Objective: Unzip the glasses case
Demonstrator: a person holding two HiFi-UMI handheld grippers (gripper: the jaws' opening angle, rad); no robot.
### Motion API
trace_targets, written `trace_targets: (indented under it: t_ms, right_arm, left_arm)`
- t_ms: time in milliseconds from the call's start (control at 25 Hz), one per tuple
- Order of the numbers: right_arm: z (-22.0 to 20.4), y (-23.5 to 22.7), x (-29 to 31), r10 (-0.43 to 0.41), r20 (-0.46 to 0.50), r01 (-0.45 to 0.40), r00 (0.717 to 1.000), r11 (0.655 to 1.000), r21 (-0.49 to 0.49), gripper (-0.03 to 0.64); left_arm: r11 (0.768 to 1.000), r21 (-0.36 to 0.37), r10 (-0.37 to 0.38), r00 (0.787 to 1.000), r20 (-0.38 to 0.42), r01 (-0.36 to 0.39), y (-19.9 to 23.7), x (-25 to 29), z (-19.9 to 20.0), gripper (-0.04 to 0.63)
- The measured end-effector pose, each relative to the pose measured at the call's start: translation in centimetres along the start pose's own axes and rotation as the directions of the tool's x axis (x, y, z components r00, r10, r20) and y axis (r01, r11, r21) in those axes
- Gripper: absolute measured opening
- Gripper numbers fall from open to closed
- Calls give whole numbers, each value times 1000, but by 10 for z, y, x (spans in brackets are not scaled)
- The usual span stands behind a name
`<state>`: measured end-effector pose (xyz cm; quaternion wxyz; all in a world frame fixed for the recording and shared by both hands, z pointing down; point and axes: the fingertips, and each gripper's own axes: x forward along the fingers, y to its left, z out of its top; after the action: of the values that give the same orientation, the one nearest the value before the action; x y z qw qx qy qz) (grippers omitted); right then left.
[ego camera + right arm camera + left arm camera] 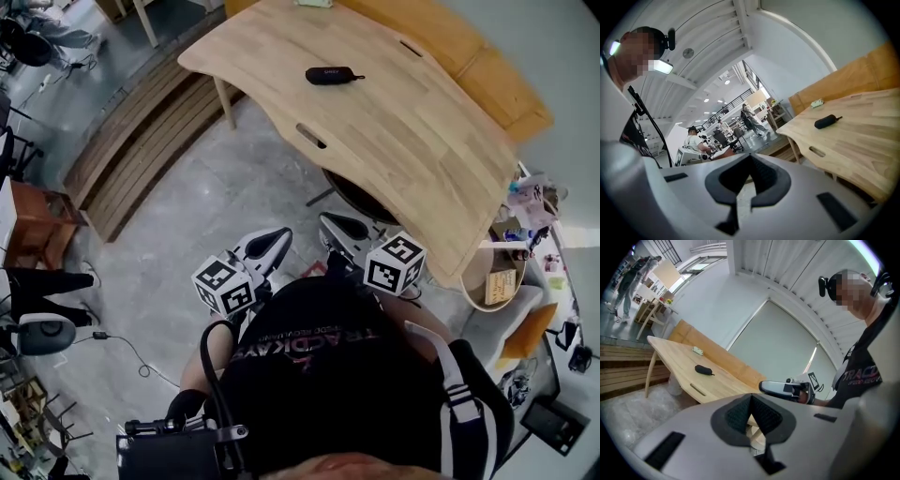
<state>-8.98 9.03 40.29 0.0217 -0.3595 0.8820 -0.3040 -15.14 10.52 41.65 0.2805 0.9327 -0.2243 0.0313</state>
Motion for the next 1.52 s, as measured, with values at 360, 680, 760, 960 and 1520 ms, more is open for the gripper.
trace_targets:
  t_ms: [360,680,760,960,1520]
  right_arm:
    - [44,-70,-1,-25,-13,25,1000,1000,-15,15]
    - [85,-146,8,-64,-19,62,998,996,-69,15]
    - [94,-165,12,-67,-26,64,997,995,-82,15]
    - [114,-213,27,-75,-48,68,996,990,-124,15]
    - [139,-350,88,-88,-256,-5,963,940,-342,86]
  left_arm:
    - [1000,4,12,1000,13,-12,18,62,30,11]
    - [999,-3,45,999,-22,-46,33,107,40,11]
    - [998,-2,66,998,-25,-66,38,115,42,11]
    - [994,19,104,994,-26,-103,52,138,53,11]
    - [976,-65,209,978,-21,-209,72,166,45,11]
